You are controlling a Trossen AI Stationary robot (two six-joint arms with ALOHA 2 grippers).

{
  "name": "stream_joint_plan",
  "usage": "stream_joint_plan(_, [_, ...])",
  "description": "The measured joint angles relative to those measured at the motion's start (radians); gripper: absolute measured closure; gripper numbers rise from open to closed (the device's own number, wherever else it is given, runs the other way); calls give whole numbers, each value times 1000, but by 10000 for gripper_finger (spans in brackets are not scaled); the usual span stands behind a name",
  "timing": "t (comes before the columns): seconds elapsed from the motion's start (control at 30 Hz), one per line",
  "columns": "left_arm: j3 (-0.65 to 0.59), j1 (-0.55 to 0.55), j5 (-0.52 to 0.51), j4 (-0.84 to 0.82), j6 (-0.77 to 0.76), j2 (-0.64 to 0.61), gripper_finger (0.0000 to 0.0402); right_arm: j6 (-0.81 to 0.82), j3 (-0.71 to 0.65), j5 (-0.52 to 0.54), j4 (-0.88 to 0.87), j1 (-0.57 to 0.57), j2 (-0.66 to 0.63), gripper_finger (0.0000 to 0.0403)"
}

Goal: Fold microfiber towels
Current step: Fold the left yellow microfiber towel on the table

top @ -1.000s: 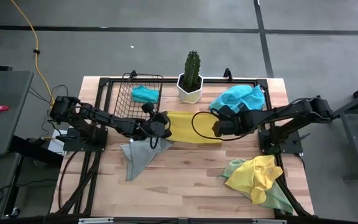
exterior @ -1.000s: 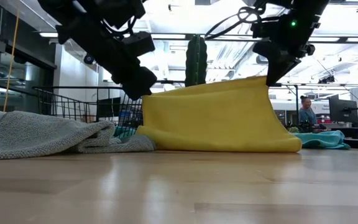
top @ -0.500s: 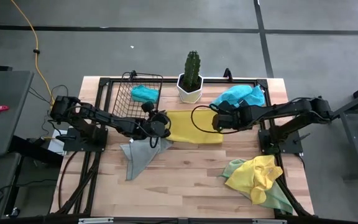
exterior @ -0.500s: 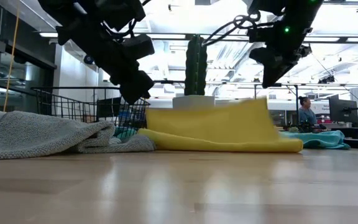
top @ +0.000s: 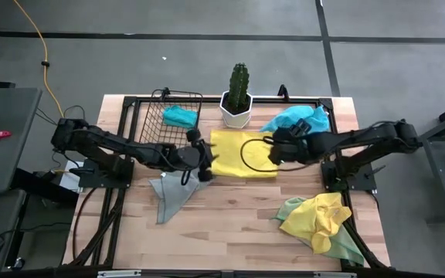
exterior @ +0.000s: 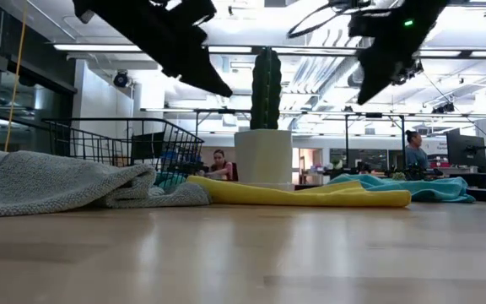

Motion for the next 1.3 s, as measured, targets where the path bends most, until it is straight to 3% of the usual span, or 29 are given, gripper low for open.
stream_joint_plan(0.1, [0,-9,75,9,-6,15,236,63,-72,-28,23,77,-79,165])
stream_joint_plan(0.33, [0,-37,73,-17,-19,98,240,117,-267,-159,307,198,-198,165])
stream_joint_plan(0.47, [-1,-52,-25,-93,-102,150,240,102,-325,-201,432,212,-209,165])
stream_joint_plan(0.6, [-1,-70,-119,-163,-286,166,241,102,-332,-201,453,213,-204,165])
stream_joint_plan(0.87, [4,-131,-85,-224,-560,161,241,106,-332,-202,454,213,-204,165])
stream_joint_plan(0.97, [5,-140,-25,-241,-644,159,241,114,-332,-204,455,213,-204,165])
stream_joint_plan(1.03, [-1,-144,24,-278,-677,154,241,125,-332,-206,455,213,-204,165])
stream_joint_plan(1.3, [-1,-99,11,-293,-634,113,241,125,-332,-207,455,213,-203,165])
